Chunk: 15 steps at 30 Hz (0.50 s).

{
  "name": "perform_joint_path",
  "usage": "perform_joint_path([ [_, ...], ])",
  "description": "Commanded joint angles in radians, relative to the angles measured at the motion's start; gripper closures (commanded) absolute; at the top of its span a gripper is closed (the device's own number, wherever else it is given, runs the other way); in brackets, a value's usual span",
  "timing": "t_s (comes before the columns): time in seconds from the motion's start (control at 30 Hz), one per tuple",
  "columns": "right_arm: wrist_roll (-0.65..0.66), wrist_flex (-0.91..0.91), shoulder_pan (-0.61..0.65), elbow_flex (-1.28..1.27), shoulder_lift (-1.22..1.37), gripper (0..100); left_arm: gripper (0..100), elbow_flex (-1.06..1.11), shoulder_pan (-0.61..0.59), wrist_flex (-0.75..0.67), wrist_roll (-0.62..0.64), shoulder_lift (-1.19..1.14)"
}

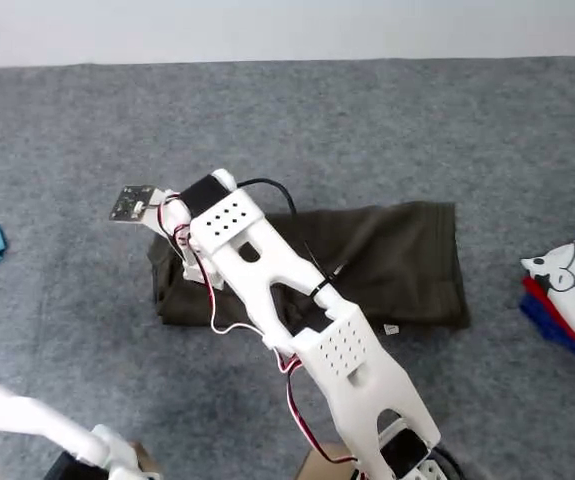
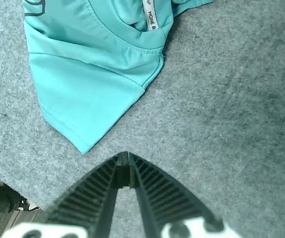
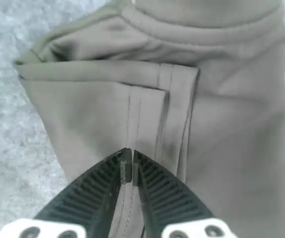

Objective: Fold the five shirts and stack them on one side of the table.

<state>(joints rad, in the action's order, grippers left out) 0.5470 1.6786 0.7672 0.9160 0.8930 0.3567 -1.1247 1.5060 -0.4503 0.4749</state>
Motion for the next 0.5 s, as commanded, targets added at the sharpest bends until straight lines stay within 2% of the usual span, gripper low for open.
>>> perform_joint_path([
  [0.0,0.003,0.025,-0.030,0.023,0.018,98.8,99,-0.005,0.009,-0.014,-0.008,0.023],
  [0.13,-0.002,0.117,-0.097,0.023,0.028,98.8,99,-0.005,0.005,-0.009,-0.008,0.029],
  [0.23,-0.060,0.119,-0.139,-0.009,-0.021,98.8,99,-0.005,0.005,-0.008,-0.008,0.029],
  [0.47,-0.060,0.117,-0.151,-0.193,-0.110,98.8,99,-0.005,0.009,-0.008,-0.008,0.026],
])
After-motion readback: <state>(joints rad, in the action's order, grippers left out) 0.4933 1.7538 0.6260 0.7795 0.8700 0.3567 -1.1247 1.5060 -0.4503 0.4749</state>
